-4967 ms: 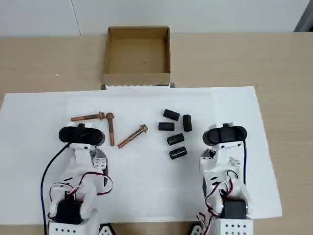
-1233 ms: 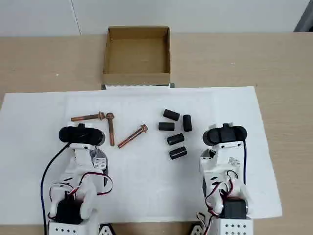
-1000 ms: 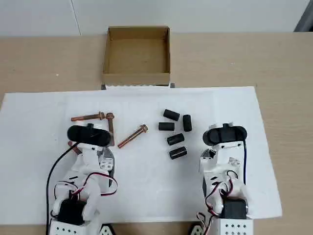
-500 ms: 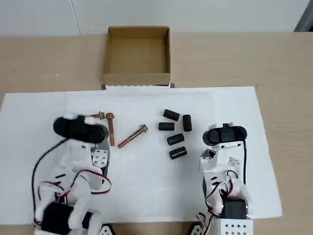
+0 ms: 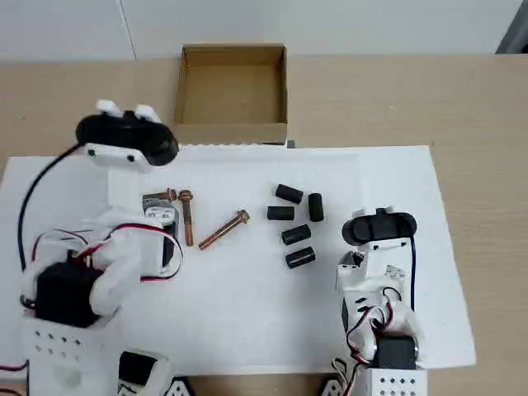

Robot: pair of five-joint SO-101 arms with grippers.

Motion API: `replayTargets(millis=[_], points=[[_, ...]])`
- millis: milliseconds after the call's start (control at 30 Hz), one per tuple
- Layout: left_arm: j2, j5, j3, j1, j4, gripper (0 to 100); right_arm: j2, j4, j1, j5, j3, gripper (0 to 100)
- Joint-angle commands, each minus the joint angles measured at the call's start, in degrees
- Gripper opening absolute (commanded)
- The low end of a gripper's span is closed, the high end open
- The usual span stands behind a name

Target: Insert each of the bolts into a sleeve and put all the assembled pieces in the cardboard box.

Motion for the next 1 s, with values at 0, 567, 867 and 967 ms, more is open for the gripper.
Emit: replayTargets(millis=[0,567,867,967], points=[[1.7,0.4,-4.2,0.1,0.7,1,-0.8,-1.2,0.1,-0.5,-0.3,0.5],[1.8,0.4,-4.4,0.0,-0.9,1,-0.7,2.2,0.4,-0.7,-8.1,0.4],[1.9,0.4,-4.1,0.0,-0.3,1,13.0,13.4,-4.9,-5.5,-34.8,0.7],[1.9,0.4,-4.0,0.0,-0.1,1,24.3,16.9,-5.9,-5.5,-44.7,0.7]])
